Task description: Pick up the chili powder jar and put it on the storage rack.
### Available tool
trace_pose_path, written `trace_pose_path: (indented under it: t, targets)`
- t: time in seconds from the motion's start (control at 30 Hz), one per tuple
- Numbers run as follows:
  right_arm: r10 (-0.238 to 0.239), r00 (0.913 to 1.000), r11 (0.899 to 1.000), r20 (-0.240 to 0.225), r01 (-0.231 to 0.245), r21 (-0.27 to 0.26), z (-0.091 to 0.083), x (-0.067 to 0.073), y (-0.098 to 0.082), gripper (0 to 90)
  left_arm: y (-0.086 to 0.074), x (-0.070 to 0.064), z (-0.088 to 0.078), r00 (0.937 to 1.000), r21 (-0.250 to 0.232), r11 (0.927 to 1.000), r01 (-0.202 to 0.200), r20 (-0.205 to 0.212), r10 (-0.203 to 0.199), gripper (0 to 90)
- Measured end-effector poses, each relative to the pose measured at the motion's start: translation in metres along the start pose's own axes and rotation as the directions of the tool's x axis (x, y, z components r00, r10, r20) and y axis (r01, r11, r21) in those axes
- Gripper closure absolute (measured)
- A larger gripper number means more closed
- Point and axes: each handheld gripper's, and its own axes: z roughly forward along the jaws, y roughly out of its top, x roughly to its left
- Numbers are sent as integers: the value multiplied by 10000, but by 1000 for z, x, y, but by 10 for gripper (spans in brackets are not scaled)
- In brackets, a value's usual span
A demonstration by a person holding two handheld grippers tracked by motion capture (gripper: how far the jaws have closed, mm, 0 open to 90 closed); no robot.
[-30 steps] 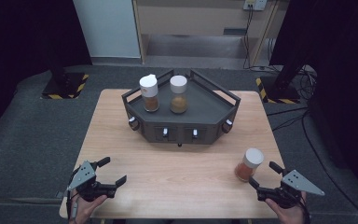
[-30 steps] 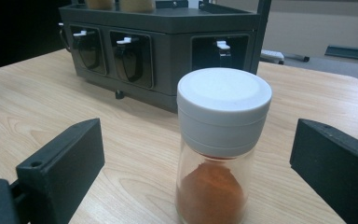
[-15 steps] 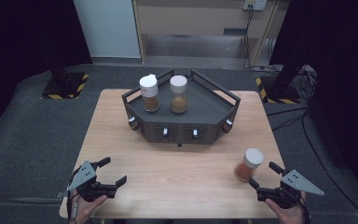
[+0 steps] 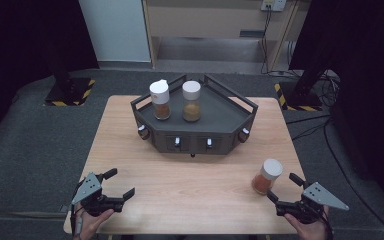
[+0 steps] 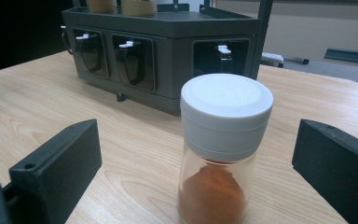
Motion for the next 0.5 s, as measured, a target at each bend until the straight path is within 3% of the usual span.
trace_pose_path:
  t: [0.5]
  targets:
    - [156,9998,9998,-90,-155,119,0,-5,19,11,-1,5,-6,9999,171,9998,107,22,-108,23]
